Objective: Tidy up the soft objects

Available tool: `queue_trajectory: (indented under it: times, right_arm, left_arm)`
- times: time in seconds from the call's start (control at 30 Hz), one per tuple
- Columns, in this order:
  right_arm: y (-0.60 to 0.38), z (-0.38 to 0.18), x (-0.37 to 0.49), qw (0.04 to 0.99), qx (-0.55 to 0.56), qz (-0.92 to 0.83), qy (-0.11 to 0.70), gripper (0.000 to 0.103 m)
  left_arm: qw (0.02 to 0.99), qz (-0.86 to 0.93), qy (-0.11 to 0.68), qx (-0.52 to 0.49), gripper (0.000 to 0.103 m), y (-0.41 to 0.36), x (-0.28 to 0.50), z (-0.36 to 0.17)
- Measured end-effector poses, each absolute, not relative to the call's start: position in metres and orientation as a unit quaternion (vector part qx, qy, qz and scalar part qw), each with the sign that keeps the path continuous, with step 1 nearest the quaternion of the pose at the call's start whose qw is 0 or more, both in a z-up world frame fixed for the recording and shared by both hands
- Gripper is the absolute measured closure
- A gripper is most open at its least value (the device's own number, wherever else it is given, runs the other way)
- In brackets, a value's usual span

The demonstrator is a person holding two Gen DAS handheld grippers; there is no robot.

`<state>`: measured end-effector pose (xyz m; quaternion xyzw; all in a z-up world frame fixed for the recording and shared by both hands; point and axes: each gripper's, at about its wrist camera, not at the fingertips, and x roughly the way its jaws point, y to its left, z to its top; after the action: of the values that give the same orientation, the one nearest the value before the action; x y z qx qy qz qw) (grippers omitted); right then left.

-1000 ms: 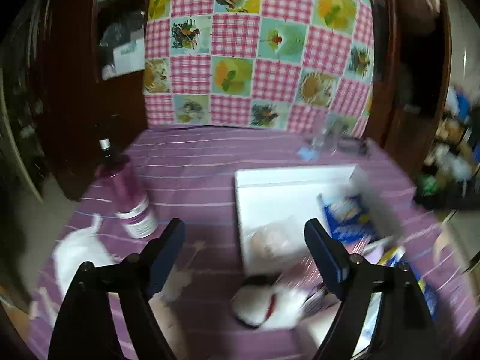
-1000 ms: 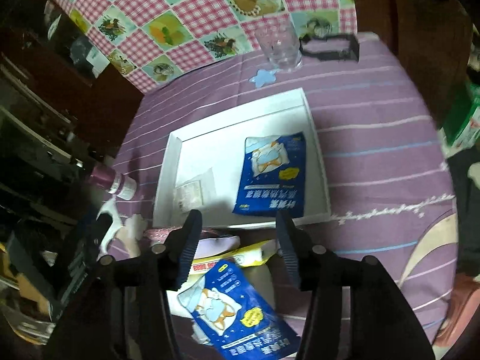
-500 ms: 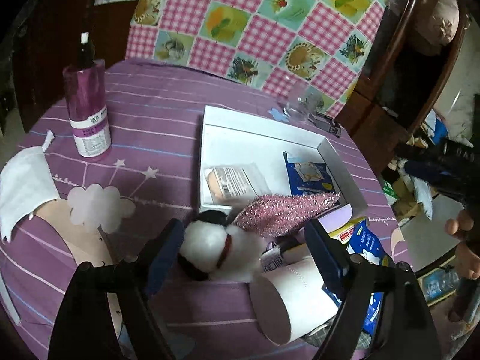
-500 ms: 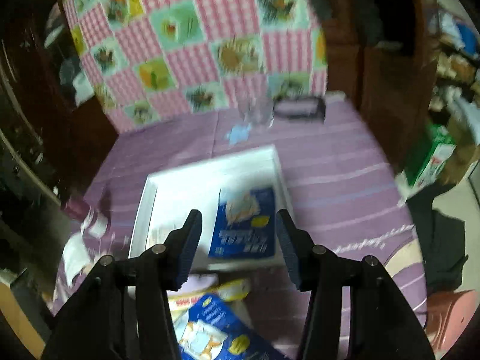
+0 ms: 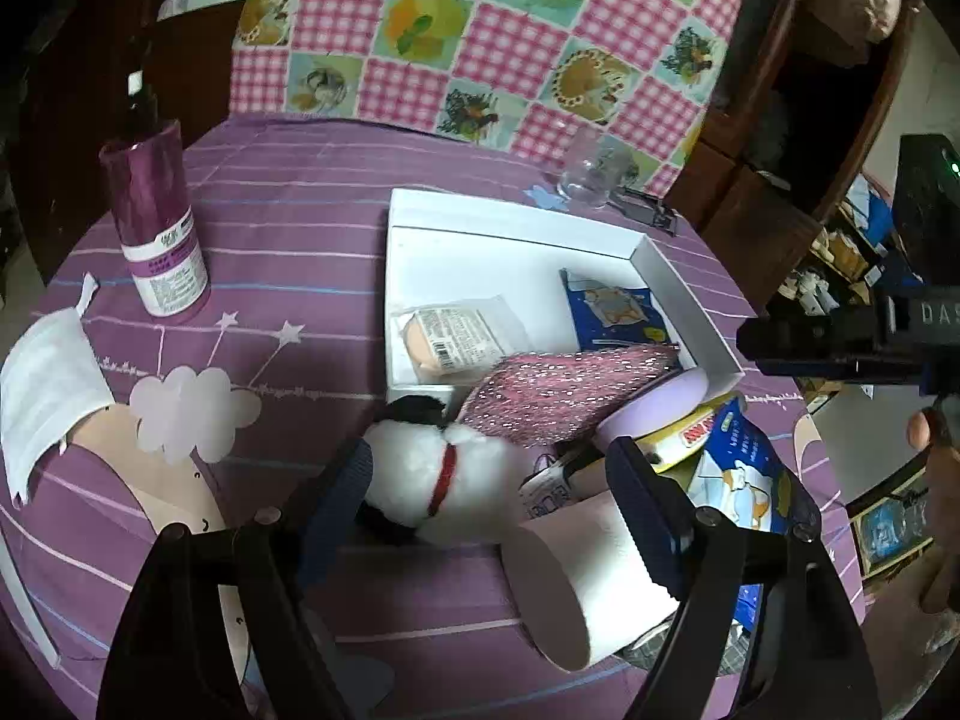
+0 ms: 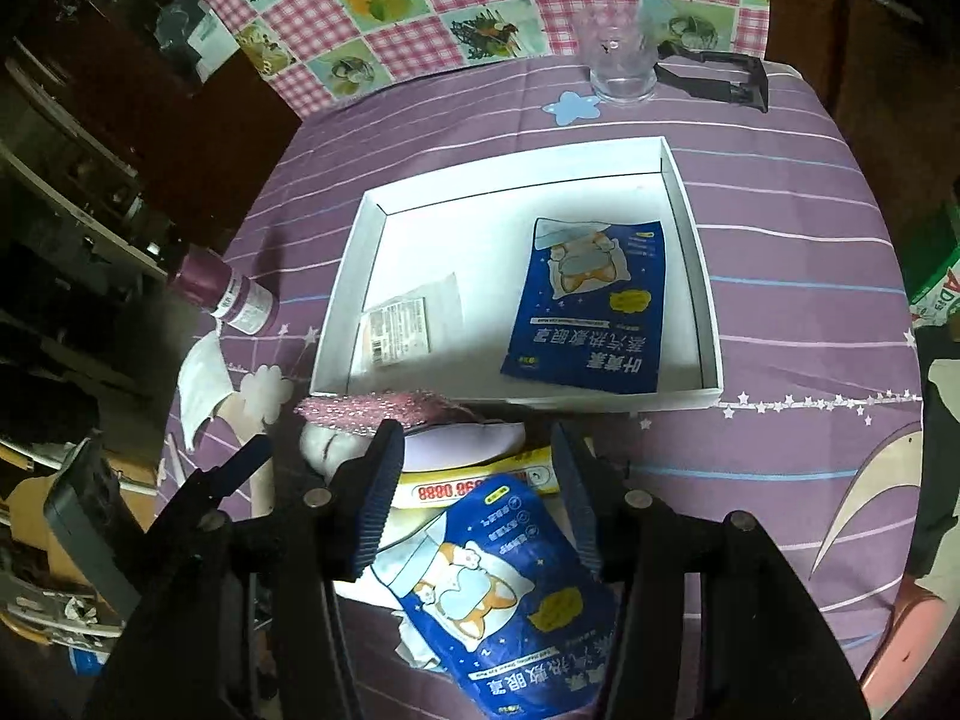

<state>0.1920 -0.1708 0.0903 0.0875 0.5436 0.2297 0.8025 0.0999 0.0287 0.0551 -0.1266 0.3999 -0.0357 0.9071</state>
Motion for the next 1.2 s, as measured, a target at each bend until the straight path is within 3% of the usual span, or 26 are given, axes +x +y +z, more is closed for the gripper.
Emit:
queue_trajectory:
  times: [0.87, 1.03, 1.2]
  right_arm:
    - [-0.123, 0.066, 0.191, 0.801, -0.040, 0.261, 0.538, 0.051]
    - [-0.127, 0.067, 0.193, 0.804, -0.027, 0.257, 0.536, 0.063]
    - [-0.132, 0.072, 0.193, 0.807, -0.013, 0.255, 0.533, 0.067]
  left_arm:
    - [0.901, 0.004, 0.406, -0.153, 0.023, 0.044, 0.106, 0.047]
    - [0.904, -0.001, 0.401, -0.147, 0.023, 0.042, 0.105, 0.049]
    - [0.909, -0.005, 0.393, -0.140, 0.023, 0.040, 0.104, 0.051]
